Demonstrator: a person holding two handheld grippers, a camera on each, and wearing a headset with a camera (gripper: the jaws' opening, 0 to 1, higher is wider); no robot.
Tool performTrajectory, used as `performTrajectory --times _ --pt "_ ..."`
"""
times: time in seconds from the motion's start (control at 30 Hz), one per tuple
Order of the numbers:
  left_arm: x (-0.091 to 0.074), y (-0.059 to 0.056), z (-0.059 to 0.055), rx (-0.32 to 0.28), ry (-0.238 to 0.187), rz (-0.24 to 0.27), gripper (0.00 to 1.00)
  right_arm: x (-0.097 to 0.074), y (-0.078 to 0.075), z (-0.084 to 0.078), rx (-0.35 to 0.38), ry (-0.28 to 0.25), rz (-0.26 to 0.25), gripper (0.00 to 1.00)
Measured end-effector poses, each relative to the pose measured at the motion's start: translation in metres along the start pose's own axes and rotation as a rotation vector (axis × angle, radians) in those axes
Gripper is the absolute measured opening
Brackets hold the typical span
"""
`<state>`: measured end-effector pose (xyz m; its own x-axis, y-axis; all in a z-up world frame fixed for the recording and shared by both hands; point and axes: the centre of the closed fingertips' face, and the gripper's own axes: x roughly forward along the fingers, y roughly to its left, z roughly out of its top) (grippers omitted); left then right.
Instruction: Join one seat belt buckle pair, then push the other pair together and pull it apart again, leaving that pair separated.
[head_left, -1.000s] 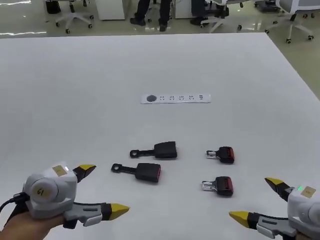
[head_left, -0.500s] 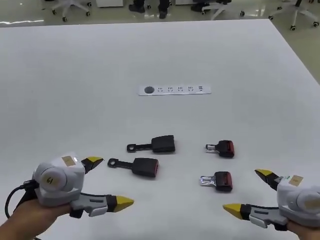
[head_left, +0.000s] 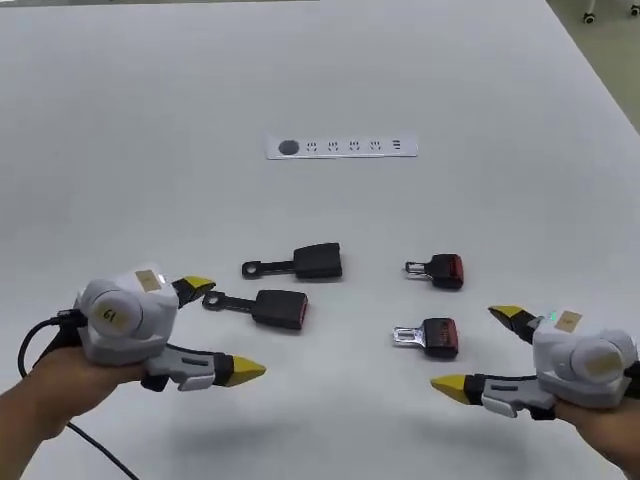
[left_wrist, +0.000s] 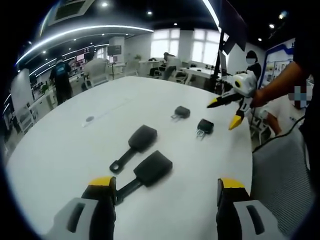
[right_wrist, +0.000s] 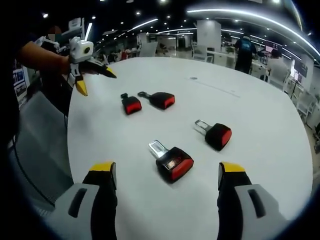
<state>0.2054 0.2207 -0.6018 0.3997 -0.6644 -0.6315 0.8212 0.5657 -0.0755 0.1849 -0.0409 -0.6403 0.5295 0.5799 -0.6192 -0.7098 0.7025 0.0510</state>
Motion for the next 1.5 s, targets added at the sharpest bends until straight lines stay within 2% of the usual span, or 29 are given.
performTrajectory --times 0.17,0.27,0.37,0.5,0.63,0.7,0.77,0.8,0.83,0.97,1.13,1.33,1.43,1.5 --pt "0.01 0.001 0.002 0.027 0.02 -0.025 0.84 0.006 -0.003 -0.001 -0.005 0.016 0.008 0.82" --pt "0.017 0.006 -0.001 0.048 0.048 -0.045 0.83 0.012 -0.005 -0.003 0.003 0.029 0.023 0.81" --pt "0.023 0.009 0.002 0.064 0.044 -0.072 0.81 0.015 -0.008 -0.004 -0.005 0.035 0.028 0.79" --pt "0.034 0.018 0.0 0.096 0.063 -0.093 0.78 0.018 -0.01 -0.002 -0.002 0.038 0.038 0.78" --pt "0.042 0.018 0.001 0.134 0.084 -0.122 0.75 0.022 -0.01 -0.003 -0.023 0.054 0.062 0.78" --pt "0.048 0.02 -0.002 0.155 0.096 -0.141 0.74 0.025 -0.011 -0.005 -0.025 0.061 0.079 0.78" --pt "0.056 0.022 -0.009 0.221 0.111 -0.169 0.72 0.027 -0.012 -0.005 -0.036 0.066 0.092 0.78" --pt "0.058 0.021 -0.01 0.235 0.118 -0.174 0.71 0.028 -0.01 -0.005 -0.035 0.068 0.111 0.78" --pt "0.062 0.022 -0.012 0.242 0.137 -0.181 0.69 0.029 -0.01 -0.005 -0.035 0.069 0.117 0.77" --pt "0.071 0.023 -0.011 0.268 0.147 -0.206 0.66 0.035 -0.01 -0.009 -0.065 0.097 0.142 0.76" --pt "0.081 0.022 -0.015 0.319 0.186 -0.252 0.63 0.038 -0.009 -0.011 -0.098 0.12 0.179 0.74" --pt "0.093 0.027 -0.024 0.359 0.231 -0.289 0.6 0.04 -0.013 -0.018 -0.147 0.155 0.206 0.69" --pt "0.099 0.031 -0.026 0.373 0.234 -0.289 0.5 0.041 -0.016 -0.022 -0.175 0.171 0.223 0.66" --pt "0.099 0.033 -0.028 0.351 0.237 -0.276 0.46 0.041 -0.016 -0.024 -0.183 0.18 0.23 0.64"
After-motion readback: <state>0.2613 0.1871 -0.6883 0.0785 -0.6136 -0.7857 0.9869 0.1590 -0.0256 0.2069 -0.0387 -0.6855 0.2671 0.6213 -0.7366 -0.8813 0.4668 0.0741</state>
